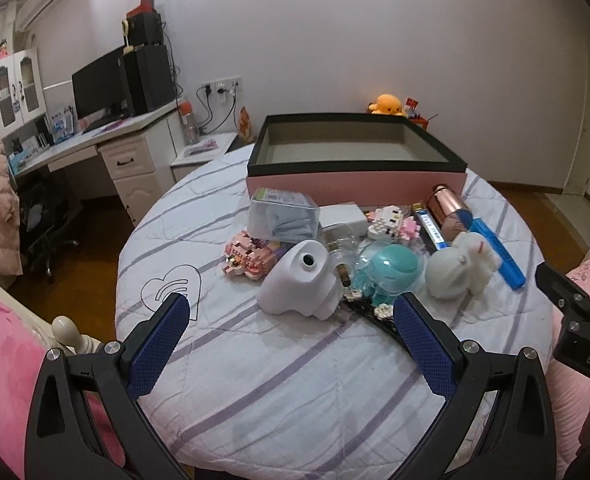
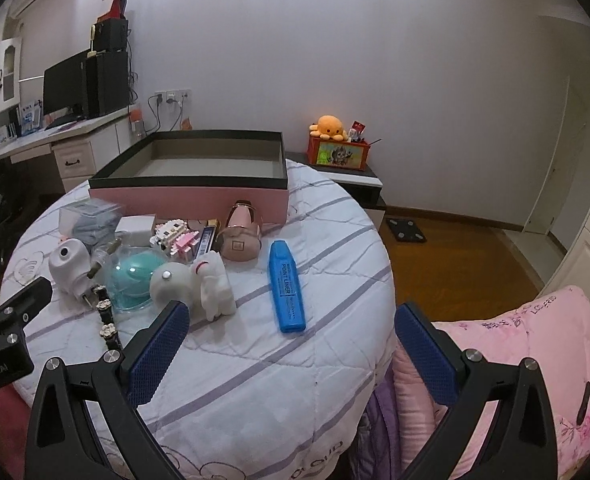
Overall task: Organize rigid objects
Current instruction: 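Grasp the clear plastic case with the left tool while the right tool grasps the rose-gold canister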
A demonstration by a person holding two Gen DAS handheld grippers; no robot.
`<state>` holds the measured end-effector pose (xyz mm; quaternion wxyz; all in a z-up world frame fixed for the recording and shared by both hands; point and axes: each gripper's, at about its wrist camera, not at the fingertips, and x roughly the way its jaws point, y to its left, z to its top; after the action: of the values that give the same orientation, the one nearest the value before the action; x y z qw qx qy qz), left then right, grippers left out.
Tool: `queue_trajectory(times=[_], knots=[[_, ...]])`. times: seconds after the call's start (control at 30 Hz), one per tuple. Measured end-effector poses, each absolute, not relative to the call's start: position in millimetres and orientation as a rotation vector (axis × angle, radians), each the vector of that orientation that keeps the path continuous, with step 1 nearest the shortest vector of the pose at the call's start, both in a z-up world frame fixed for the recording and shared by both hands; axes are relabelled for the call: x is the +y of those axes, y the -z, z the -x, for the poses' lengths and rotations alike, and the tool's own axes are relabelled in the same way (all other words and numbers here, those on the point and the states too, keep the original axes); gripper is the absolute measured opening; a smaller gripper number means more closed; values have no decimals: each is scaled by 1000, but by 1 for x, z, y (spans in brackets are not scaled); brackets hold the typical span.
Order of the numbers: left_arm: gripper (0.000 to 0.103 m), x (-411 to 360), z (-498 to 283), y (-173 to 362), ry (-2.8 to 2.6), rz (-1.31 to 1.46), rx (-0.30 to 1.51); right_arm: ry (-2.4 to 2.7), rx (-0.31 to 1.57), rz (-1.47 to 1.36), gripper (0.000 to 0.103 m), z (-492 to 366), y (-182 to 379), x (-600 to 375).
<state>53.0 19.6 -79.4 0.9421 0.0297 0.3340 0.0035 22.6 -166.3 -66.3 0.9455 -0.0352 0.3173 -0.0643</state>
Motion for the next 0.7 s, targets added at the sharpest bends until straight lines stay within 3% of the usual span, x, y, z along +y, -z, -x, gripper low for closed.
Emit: queue_trajectory(times=[0.47,0.7], knots=[[103,15,-120,65,-50,-101,692,150,657,70,103,-89,54,-180],[103,22,-174,68,-46,-109,796,125,701,99,103,-138,56,-174]])
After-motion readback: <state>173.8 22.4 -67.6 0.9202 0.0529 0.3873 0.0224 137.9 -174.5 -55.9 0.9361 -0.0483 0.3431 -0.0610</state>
